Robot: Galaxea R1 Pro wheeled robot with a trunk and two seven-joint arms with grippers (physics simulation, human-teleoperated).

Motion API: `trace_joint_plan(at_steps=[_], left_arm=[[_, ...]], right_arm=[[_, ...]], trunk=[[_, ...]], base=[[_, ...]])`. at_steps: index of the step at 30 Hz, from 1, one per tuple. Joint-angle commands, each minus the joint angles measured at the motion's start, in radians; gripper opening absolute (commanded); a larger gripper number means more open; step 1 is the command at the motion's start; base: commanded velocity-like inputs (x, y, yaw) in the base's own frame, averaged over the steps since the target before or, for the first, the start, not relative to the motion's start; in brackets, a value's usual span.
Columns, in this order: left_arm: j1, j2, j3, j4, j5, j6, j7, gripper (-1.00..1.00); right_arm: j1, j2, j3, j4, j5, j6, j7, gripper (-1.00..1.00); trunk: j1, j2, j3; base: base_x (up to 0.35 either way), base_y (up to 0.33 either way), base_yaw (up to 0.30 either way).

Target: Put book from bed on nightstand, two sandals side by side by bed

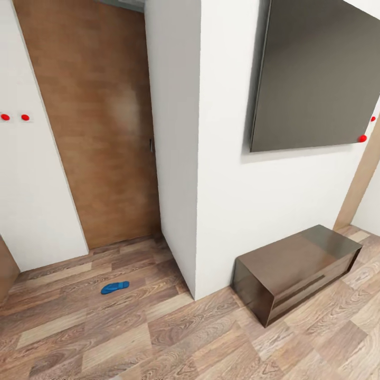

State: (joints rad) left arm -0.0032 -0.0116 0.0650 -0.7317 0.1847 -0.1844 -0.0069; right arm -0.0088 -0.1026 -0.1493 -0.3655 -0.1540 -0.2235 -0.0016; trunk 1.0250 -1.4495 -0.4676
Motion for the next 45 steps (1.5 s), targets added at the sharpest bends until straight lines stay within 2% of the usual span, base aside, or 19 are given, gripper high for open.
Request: trace_joint_plan(at_steps=[1, 45], left_arm=[[-0.001, -0.001, 0.001, 0.0, 0.007, -0.002, -0.001, 1.0], [-0.001, -0.001, 0.002, 0.0, 0.007, -0.001, -0.001, 1.0]], right_arm=[[0.0, 0.0, 0.002, 0.0, -0.01, -0.004, 0.0, 1.0], [0.0, 0.0, 0.002, 0.0, -0.01, -0.004, 0.0, 1.0]], trunk=[[0.0, -0.001, -0.001], [0.0, -0.001, -0.001]], base=[[0.0, 0.0, 0.291], [0.0, 0.0, 0.29]])
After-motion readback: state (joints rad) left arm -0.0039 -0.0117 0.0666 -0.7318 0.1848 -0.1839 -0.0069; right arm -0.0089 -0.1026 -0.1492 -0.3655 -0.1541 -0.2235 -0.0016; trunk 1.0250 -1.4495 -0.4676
